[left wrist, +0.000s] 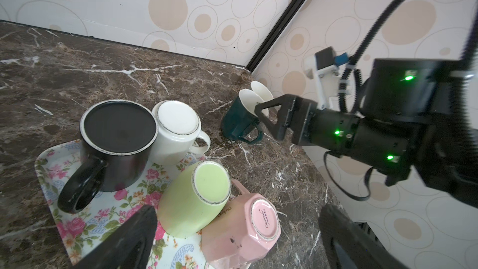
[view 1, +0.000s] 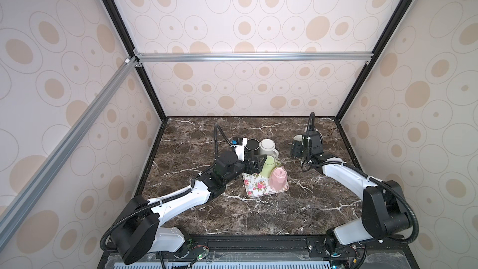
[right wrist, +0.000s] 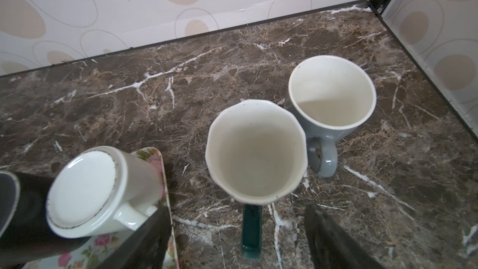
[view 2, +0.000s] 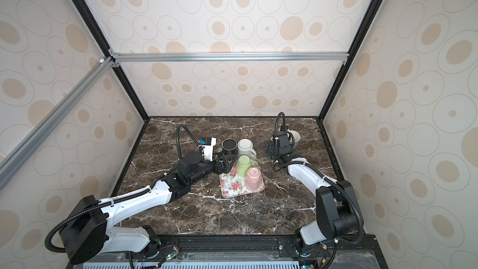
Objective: Turn the mug right side up
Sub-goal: Place the mug at the top-right of the table.
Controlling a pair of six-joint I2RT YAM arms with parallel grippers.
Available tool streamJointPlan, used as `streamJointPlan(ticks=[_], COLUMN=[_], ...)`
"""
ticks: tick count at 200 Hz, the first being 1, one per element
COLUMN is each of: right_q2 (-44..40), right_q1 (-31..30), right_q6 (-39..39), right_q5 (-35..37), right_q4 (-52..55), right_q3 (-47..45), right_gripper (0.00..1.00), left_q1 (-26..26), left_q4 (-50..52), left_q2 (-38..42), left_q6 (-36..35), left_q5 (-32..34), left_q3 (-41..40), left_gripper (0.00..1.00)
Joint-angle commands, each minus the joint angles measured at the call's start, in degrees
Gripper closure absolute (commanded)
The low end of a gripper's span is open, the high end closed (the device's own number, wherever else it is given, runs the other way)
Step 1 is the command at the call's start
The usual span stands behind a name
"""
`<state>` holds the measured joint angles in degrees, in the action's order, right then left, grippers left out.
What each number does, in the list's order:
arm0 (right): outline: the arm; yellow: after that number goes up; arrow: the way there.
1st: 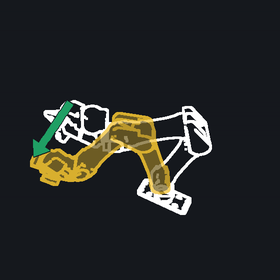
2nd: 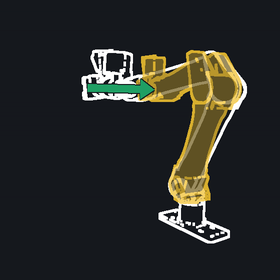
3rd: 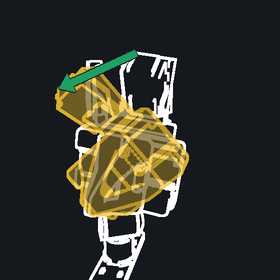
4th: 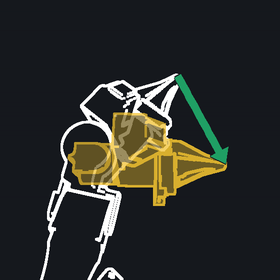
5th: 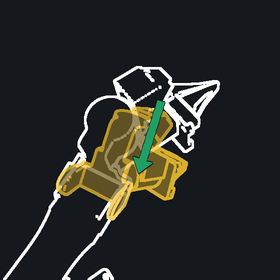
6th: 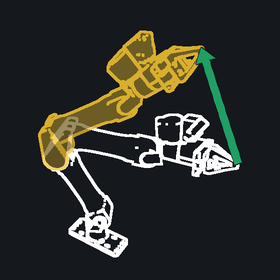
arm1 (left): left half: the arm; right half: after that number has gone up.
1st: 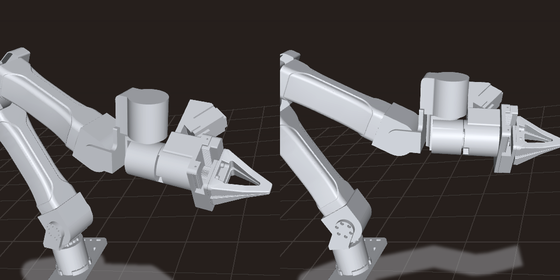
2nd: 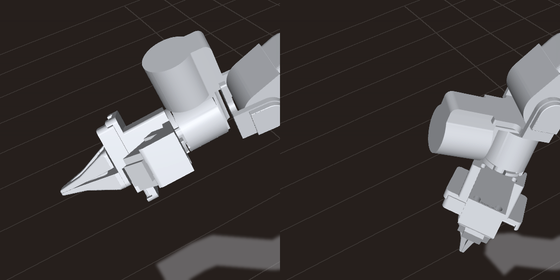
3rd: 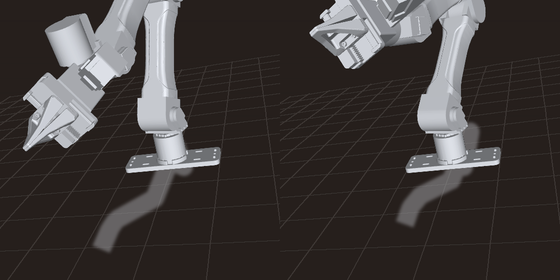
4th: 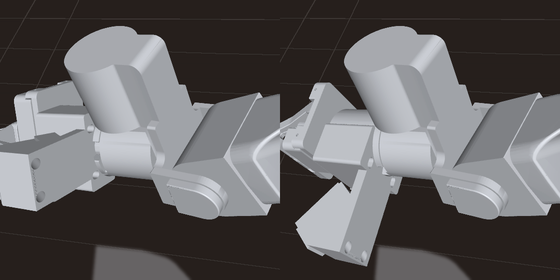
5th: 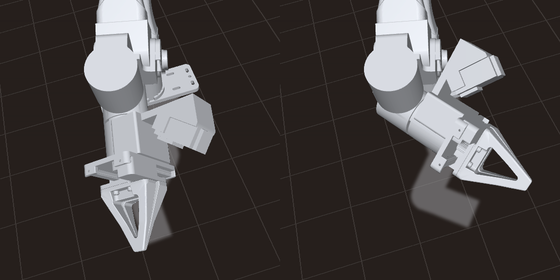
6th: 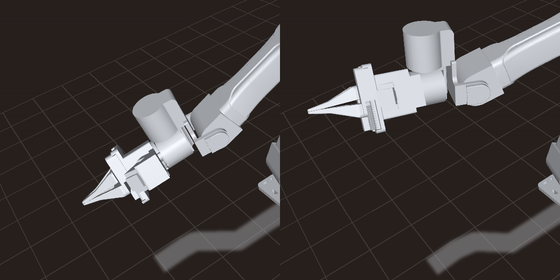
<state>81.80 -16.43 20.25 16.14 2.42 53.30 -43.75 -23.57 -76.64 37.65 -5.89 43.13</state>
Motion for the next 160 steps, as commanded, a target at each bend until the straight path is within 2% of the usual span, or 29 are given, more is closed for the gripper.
streamJointPlan(ticks=[1, 39, 96, 160], right_q2=[-5.2, -12.8, -24.5, -34.4], right_q1=[0.1, 0.1, 0.1, 0.1], right_q6=[0.0, -0.8, -0.6, 1.2], right_q5=[-1.4, -7.3, -17.5, -25.5], right_q4=[2.8, 6.6, 10.9, 13.3], right_q3=[-1.3, -3.7, -9.4, -14.2], right_gripper=[0.15, 0.11, 0.11, 0.09], left_q1=[0.5, 1.3, 3.4, 7.1], left_q4=[2.1, 5.7, 13.4, 15.8], left_q2=[-1.8, -4.9, -10.1, -15.1], left_q6=[-2.4, -5.5, -11.4, -13.5], left_q5=[0.5, 2.1, 7.2, 6.5], left_q3=[3.2, 6.1, 10.2, 13.0], left_gripper=[0.02, 0.02, 0.02, 0.02])
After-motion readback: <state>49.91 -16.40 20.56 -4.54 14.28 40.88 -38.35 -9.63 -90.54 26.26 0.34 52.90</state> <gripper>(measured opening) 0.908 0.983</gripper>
